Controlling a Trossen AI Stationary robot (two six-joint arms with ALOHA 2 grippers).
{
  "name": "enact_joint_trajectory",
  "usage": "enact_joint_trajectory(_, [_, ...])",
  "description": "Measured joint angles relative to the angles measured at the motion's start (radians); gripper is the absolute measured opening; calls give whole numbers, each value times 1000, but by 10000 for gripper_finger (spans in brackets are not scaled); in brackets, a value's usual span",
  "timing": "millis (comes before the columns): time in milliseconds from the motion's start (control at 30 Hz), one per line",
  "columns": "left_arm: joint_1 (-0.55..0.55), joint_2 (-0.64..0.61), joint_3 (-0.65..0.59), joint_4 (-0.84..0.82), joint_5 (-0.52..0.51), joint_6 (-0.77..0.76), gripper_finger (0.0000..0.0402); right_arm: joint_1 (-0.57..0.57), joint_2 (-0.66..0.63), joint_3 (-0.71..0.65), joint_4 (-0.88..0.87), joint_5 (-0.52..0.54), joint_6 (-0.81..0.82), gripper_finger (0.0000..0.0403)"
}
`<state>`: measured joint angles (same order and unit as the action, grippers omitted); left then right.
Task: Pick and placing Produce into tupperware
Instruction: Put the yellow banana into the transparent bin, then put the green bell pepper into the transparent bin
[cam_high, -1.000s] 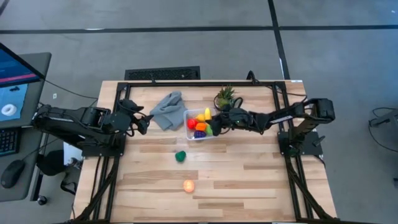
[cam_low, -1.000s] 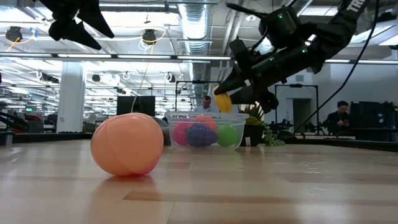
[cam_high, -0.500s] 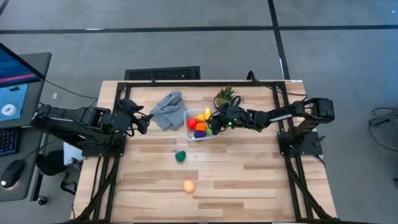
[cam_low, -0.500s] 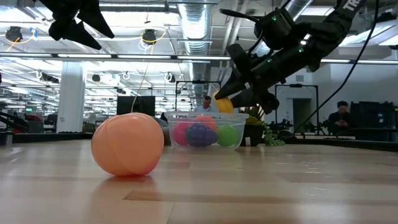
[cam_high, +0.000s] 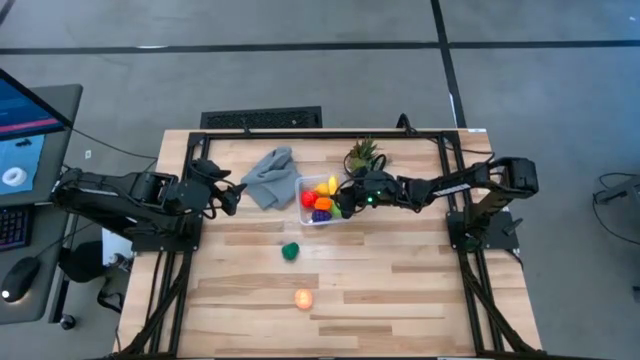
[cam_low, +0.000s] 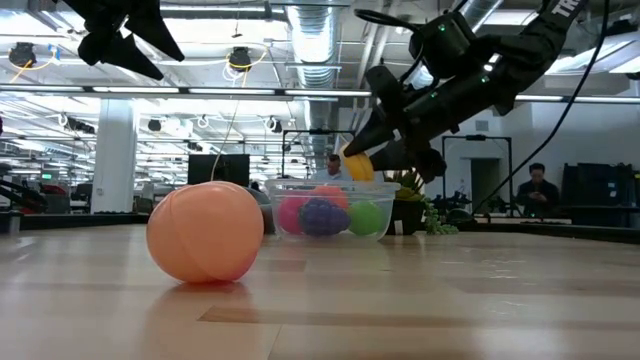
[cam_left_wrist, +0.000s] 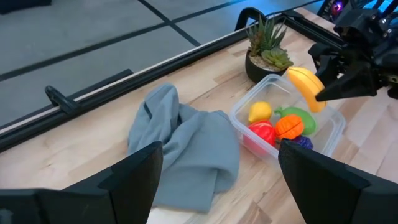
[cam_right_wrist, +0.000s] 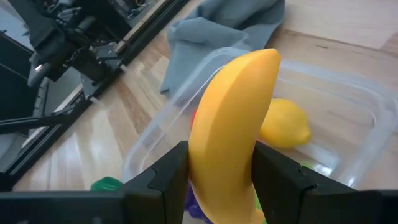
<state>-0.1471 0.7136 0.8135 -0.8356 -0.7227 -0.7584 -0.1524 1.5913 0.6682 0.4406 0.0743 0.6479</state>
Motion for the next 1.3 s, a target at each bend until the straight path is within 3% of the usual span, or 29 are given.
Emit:
enact_joint_trajectory(600, [0,0,0,5,0,-9,308,0,0,0,9,-28,0,234])
enact_joint_trajectory(1000, [0,0,0,5,0,-9,308,28,0,48,11,-26,-63,235])
enact_joint_trajectory(1300, [0,0,0,5,3,-8,308,54,-22,113,-96,-44,-154,235])
